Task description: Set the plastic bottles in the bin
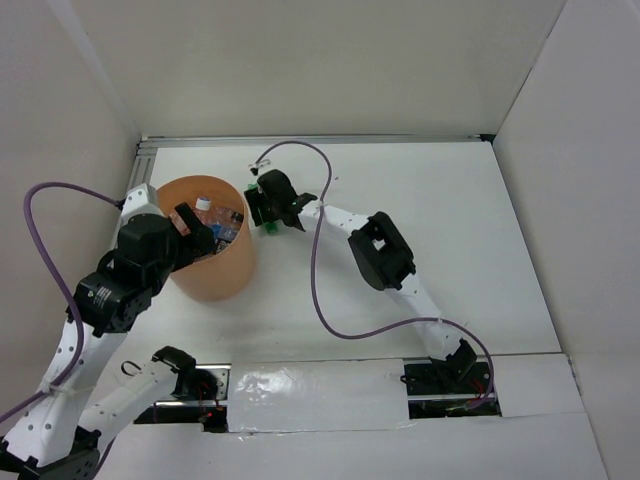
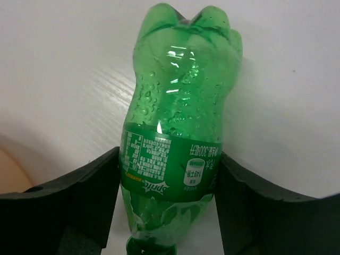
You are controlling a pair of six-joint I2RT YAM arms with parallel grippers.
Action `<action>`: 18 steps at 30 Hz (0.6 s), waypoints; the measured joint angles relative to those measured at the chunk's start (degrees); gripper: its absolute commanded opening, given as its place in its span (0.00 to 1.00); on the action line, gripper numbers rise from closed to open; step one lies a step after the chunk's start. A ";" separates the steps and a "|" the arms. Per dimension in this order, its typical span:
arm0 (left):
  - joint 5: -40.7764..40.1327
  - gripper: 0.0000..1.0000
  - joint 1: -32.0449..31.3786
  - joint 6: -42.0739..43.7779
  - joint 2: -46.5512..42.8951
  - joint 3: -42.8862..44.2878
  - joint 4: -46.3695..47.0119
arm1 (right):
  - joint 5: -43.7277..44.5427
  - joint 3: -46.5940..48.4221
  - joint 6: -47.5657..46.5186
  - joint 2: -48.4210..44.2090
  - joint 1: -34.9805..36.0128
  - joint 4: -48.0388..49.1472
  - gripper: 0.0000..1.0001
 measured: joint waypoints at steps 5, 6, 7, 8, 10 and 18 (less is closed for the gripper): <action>1.99 1.00 0.42 0.83 -5.03 -2.84 0.09 | 0.55 -5.05 -2.43 -2.01 0.22 4.33 0.43; 2.45 1.00 0.44 1.03 -6.45 -3.37 0.04 | 0.39 -6.64 -3.43 -3.04 0.17 4.57 0.39; 2.86 1.00 0.52 1.14 -7.72 -3.61 -0.13 | 0.07 -8.28 -4.48 -4.20 0.09 4.46 0.35; 3.23 1.00 0.55 1.20 -9.03 -3.67 -0.17 | -0.46 -9.97 -5.27 -5.51 -0.07 4.35 0.32; 4.26 1.00 0.55 1.22 -11.98 -3.67 -0.07 | -1.57 -13.53 -7.28 -8.50 -0.55 2.91 0.22; 10.32 1.00 0.63 1.73 -18.12 -5.14 0.13 | -9.79 -16.11 -14.73 -21.75 -6.14 -4.66 0.00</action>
